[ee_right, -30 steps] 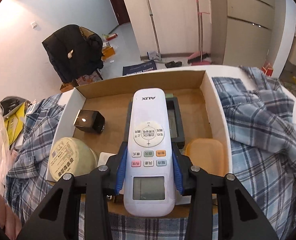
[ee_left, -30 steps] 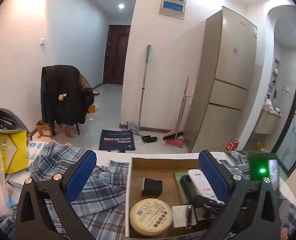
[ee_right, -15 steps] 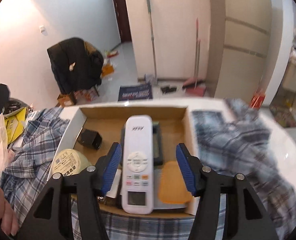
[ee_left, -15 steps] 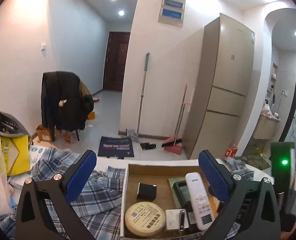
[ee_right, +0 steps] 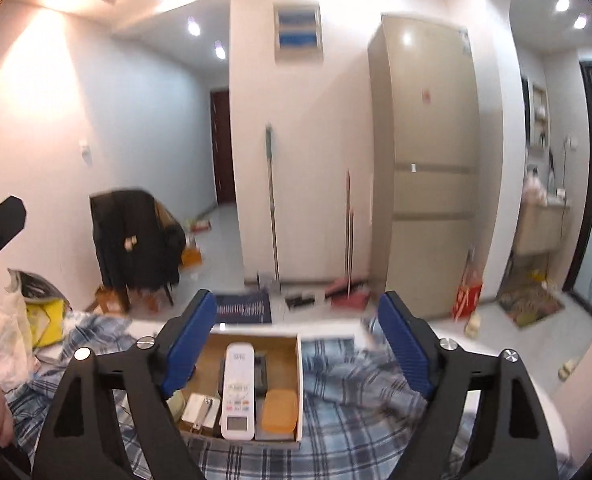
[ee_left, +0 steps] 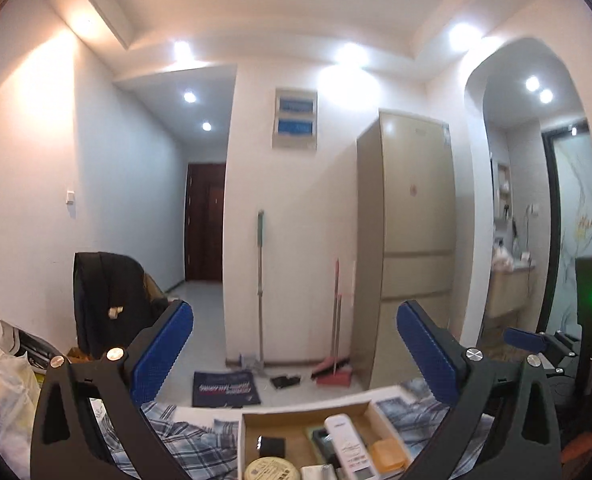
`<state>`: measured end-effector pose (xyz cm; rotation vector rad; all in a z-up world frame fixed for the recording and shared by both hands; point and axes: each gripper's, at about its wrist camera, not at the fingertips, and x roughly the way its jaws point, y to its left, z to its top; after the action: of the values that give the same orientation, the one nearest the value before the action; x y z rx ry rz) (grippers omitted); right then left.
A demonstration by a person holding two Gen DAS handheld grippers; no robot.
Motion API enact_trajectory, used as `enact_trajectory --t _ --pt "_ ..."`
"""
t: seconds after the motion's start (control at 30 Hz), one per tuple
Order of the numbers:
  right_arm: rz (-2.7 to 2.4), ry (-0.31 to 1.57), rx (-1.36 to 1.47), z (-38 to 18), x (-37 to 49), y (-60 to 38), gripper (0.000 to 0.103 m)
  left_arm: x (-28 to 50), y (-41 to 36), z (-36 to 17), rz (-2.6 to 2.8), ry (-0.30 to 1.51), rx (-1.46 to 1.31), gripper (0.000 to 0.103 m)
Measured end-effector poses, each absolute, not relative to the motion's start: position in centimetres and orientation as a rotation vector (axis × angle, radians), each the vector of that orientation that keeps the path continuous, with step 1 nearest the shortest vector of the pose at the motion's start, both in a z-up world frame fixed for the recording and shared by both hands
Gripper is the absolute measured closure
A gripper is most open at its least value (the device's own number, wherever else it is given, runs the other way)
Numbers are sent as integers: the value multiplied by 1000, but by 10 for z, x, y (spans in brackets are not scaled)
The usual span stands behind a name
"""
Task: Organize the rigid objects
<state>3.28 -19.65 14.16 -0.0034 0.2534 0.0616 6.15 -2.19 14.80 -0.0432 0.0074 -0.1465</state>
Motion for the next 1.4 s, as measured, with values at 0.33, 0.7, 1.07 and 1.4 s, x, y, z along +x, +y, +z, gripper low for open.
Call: enact_trajectory --t 0.33,0.7,1.07,1.4 --pt "22 84 -25 141 -42 -195 0 -11 -23 143 -118 -5 0 0" --pt "-15 -57 54 103 -68 -222 0 -29 -21 92 -147 72 -39 0" --pt "38 -47 -3 44 -59 -213 0 -11 -21 24 -76 107 -7 0" --pt "79 10 -15 26 -53 -211 0 -19 -34 14 -30 65 61 0"
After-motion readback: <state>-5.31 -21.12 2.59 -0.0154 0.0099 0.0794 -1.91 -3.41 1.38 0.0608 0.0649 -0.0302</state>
